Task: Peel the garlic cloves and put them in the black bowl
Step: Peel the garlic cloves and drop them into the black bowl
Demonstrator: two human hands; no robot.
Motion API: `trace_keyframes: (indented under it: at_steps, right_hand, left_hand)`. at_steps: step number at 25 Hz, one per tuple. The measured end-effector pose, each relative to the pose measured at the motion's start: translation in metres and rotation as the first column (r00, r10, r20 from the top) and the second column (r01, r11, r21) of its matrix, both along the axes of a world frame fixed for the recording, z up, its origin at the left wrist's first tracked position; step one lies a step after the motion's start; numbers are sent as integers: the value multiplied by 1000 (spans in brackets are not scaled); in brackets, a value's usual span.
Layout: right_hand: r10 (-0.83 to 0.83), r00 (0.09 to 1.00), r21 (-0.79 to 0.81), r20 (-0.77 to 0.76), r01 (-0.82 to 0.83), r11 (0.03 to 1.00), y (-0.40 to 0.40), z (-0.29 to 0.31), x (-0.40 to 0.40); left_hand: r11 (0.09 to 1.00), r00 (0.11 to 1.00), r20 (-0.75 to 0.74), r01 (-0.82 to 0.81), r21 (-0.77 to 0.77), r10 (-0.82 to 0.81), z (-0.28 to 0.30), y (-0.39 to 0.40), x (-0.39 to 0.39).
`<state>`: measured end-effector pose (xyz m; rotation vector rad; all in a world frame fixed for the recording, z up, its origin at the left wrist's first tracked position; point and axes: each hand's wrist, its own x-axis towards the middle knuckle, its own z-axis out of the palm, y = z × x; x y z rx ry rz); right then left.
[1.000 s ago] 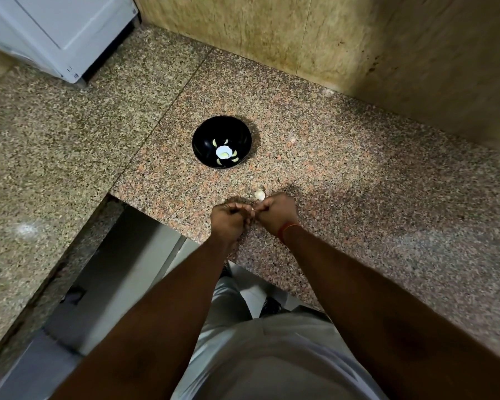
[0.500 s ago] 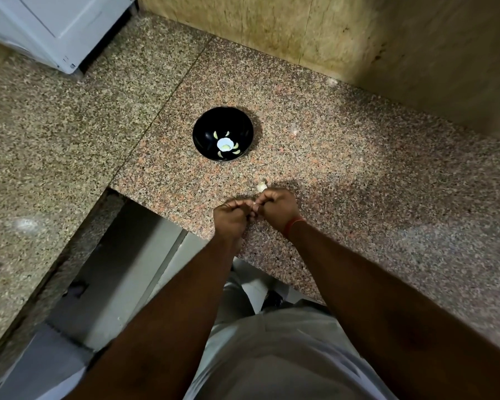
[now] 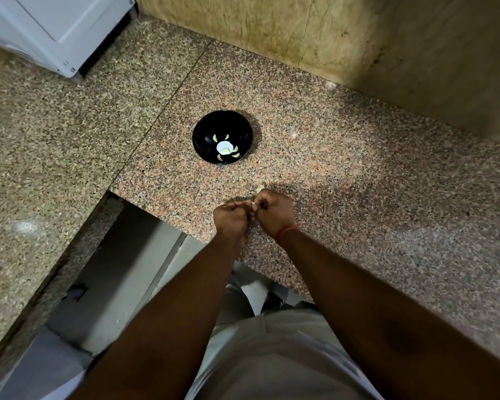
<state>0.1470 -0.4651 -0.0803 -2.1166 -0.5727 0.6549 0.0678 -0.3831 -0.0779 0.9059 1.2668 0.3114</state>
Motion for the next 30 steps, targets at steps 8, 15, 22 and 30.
trace_keyframes:
  at_steps: [8, 15, 22, 30]
  right_hand:
    - [302, 950, -69, -84, -308, 949, -1, 32, 33]
    - [396, 918, -159, 16, -389, 907, 0, 19, 26]
    - [447, 894, -193, 26, -434, 880, 6, 23, 25]
    - [403, 914, -116, 49, -396, 911, -1, 21, 22]
  left_hand:
    - [972, 974, 68, 206, 112, -215, -2, 14, -12]
    - [964, 975, 34, 210, 160, -218, -4, 9, -15]
    - [987, 985, 118, 113, 111, -126, -5, 5, -13]
    - [994, 993, 52, 105, -28, -103, 3, 11, -2]
